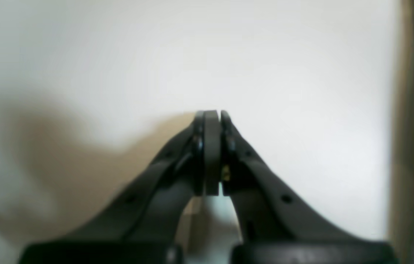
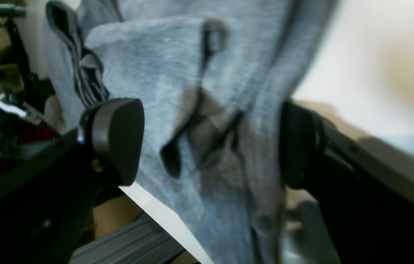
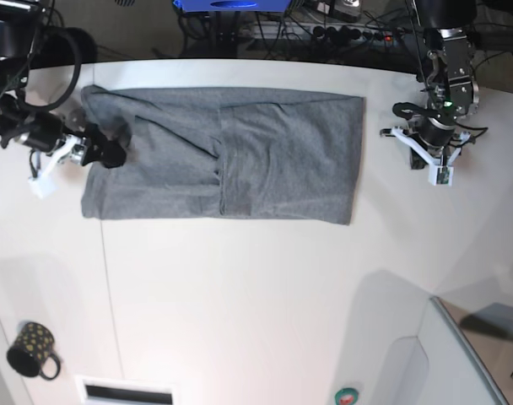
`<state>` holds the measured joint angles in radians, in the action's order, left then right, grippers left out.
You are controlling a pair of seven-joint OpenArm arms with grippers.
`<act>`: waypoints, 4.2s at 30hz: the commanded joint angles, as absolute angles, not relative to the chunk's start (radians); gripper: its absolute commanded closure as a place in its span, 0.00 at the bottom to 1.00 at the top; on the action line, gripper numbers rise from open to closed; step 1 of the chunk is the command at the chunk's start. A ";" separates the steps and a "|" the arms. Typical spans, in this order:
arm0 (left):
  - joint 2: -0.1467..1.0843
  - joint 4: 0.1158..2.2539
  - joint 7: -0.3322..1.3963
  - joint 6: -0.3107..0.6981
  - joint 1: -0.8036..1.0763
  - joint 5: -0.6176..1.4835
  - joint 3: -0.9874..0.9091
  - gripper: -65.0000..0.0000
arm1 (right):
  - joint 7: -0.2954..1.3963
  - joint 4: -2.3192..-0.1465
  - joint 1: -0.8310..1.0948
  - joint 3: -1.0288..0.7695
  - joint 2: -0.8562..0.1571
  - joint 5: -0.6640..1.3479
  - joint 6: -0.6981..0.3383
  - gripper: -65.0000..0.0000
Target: Layout the t-shirt on the table in an organized manner, then fold the t-shirt properly
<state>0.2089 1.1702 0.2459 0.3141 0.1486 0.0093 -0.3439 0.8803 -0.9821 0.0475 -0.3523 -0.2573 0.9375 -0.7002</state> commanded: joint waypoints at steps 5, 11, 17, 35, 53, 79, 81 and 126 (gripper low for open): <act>0.185 1.153 0.243 0.320 0.110 0.015 -0.266 1.00 | 0.881 -0.895 0.025 -0.308 -0.266 0.908 -0.698 0.20; 0.134 1.132 0.243 0.320 0.076 0.013 -0.189 1.00 | 0.854 -0.891 0.025 -0.226 -0.266 0.908 -0.698 0.20; 0.096 1.130 0.243 0.320 0.065 0.004 -0.173 1.00 | 0.854 -0.889 0.025 -0.209 -0.272 0.908 -0.698 0.23; 0.107 1.132 0.243 0.315 0.064 0.005 -0.151 1.00 | 0.756 -0.883 0.012 -0.219 -0.274 0.908 -0.698 0.46; 0.082 1.132 0.246 0.317 0.081 0.013 0.016 1.00 | 0.762 -1.288 0.094 -0.205 -0.265 0.906 -0.588 1.00; -0.005 1.138 0.248 0.315 0.070 0.008 0.081 1.00 | 0.754 -1.638 0.064 0.303 -0.298 0.871 0.059 1.00; -0.005 1.138 0.248 0.315 0.071 0.010 0.082 1.00 | 0.754 -1.627 0.058 0.314 -0.275 0.816 0.067 1.00; 0.028 1.302 0.344 0.317 0.096 0.007 0.008 1.00 | 0.757 -1.572 -0.031 0.705 -0.108 0.590 0.133 0.39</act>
